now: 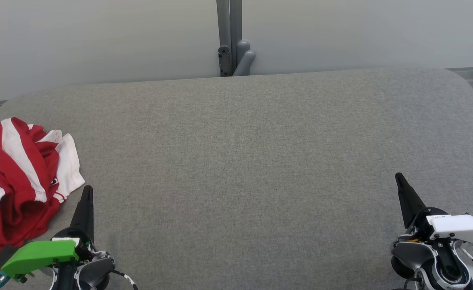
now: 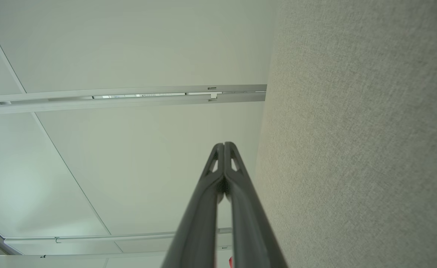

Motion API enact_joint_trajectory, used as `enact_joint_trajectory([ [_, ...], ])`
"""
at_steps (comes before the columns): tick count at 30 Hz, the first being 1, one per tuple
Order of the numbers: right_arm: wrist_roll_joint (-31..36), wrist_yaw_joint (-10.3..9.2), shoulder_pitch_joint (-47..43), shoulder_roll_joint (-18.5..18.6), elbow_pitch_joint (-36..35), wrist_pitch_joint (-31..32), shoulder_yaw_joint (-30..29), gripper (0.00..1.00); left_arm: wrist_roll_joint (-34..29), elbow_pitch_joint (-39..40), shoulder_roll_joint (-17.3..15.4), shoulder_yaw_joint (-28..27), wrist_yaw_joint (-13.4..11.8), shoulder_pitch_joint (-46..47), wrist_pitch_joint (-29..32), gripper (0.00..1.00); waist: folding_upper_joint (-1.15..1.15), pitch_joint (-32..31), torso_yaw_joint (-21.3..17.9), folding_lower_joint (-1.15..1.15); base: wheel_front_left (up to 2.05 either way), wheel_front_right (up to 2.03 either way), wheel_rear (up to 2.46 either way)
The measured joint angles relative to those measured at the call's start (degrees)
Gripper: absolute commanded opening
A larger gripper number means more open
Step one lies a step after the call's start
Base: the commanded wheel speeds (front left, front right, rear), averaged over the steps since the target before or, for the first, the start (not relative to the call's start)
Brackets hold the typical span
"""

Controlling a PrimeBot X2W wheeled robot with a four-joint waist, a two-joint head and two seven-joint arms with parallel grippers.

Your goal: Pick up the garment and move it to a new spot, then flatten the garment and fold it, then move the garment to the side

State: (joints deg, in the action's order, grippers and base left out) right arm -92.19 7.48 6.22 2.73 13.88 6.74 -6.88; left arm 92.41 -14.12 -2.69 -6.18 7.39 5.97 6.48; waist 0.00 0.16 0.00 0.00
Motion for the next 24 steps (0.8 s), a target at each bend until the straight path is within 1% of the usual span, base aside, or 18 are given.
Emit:
enact_joint_trajectory([
  [24,0.00,0.00,0.00,0.00,0.00,0.00,0.00,0.00,0.00,0.00,0.00,0.00,0.00,0.01,0.00,0.00,0.00,0.00,0.00,0.00,0.00,0.00,0.00],
])
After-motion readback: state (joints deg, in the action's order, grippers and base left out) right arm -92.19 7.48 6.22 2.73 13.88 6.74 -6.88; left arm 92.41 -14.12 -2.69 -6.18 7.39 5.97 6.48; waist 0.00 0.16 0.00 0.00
